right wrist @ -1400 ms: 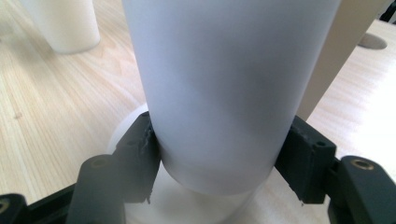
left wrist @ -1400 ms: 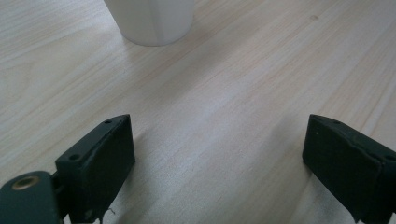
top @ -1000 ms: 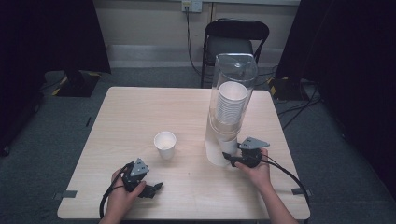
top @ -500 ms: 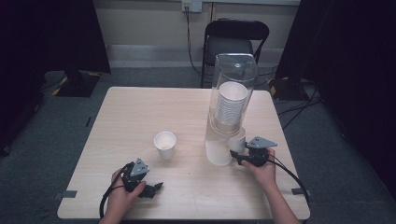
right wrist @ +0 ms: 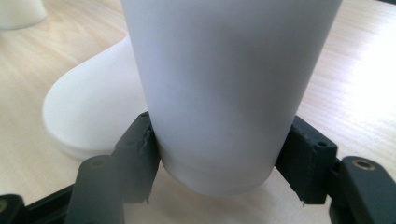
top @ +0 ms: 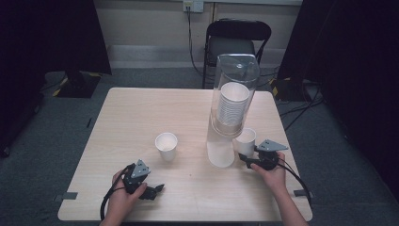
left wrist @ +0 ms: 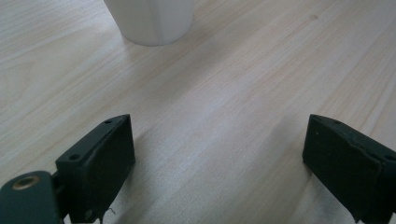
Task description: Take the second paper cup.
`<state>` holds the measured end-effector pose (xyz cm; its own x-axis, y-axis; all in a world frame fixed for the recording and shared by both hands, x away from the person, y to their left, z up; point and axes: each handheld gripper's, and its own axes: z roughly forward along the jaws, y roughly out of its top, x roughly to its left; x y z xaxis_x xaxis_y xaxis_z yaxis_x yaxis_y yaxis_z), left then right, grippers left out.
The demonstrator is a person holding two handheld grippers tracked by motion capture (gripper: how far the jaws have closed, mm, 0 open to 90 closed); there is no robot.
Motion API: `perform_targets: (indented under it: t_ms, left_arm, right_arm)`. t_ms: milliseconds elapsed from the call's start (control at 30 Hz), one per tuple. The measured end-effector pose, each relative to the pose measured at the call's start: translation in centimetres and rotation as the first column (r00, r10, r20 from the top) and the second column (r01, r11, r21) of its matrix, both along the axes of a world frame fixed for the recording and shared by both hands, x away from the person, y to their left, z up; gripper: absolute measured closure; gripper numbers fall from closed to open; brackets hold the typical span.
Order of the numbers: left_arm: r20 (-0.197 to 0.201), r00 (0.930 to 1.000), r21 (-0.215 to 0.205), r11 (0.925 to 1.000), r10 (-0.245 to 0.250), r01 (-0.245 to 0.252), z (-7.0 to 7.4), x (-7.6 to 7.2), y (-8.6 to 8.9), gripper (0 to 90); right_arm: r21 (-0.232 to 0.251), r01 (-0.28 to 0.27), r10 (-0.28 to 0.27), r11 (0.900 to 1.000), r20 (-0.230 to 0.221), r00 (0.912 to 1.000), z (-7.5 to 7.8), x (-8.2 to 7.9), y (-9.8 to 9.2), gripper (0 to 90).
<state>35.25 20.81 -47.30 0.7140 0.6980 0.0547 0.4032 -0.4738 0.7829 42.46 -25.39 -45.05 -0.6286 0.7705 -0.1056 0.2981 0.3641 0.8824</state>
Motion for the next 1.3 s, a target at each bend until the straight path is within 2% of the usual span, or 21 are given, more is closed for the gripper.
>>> perform_targets:
  t_ms: [100, 267, 333, 500, 667, 900, 1033, 1100, 1200, 1300]
  left_arm:
    - [0.000, 1.0000, 0.003, 1.0000, -0.002, 0.002, 0.0, 0.0, 0.0, 8.7]
    - [0.001, 1.0000, 0.006, 1.0000, -0.003, 0.003, 0.0, 0.0, 0.0, 8.7]
    - [0.001, 1.0000, 0.003, 1.0000, -0.001, 0.001, 0.0, 0.0, 0.0, 8.7]
    - [0.000, 1.0000, 0.006, 1.0000, -0.002, 0.002, 0.0, 0.0, 0.0, 8.7]
    - [0.000, 1.0000, 0.006, 1.0000, -0.003, 0.003, 0.0, 0.0, 0.1, 8.7]
    - [0.001, 1.0000, 0.006, 1.0000, -0.003, 0.003, 0.0, 0.0, 0.1, 8.7]
    - [0.000, 1.0000, 0.006, 1.0000, -0.003, 0.003, 0.0, 0.0, 0.1, 8.7]
    - [0.001, 1.0000, 0.006, 1.0000, -0.003, 0.003, 0.0, 0.0, 0.1, 8.7]
    - [0.000, 1.0000, 0.006, 1.0000, -0.003, 0.003, 0.0, 0.0, 0.1, 8.7]
    - [0.000, 1.0000, 0.005, 1.0000, -0.003, 0.003, 0.0, 0.0, 0.1, 8.7]
  right_arm:
    - [0.006, -0.030, 0.030, 1.000, 0.004, 0.9996, 0.3, -0.6, -0.1, 35.7]
    - [0.060, -0.072, 0.072, 0.996, 0.006, 0.9974, 0.4, -2.2, 0.2, 35.6]
    - [0.067, -0.095, 0.096, 0.993, -0.003, 0.9954, 0.1, -2.8, 0.7, 35.6]
    - [0.018, -0.139, 0.140, 0.990, -0.027, 0.9898, -0.2, -3.7, 2.0, 35.5]
    - [0.032, -0.153, 0.154, 0.988, -0.029, 0.9877, -0.1, -3.9, 1.8, 35.5]
    - [0.015, -0.172, 0.172, 0.985, -0.038, 0.9843, -0.3, -4.1, 1.9, 35.4]
    - [0.031, -0.206, 0.207, 0.978, -0.026, 0.9779, -0.1, -4.4, 2.2, 35.4]
    - [0.037, -0.232, 0.234, 0.972, -0.030, 0.9719, -0.3, -4.4, 2.6, 35.4]
    - [0.019, -0.282, 0.283, 0.959, -0.029, 0.9588, -0.3, -4.7, 3.6, 35.3]
    - [0.008, -0.323, 0.323, 0.947, -0.046, 0.9454, -0.4, -4.9, 4.7, 35.3]
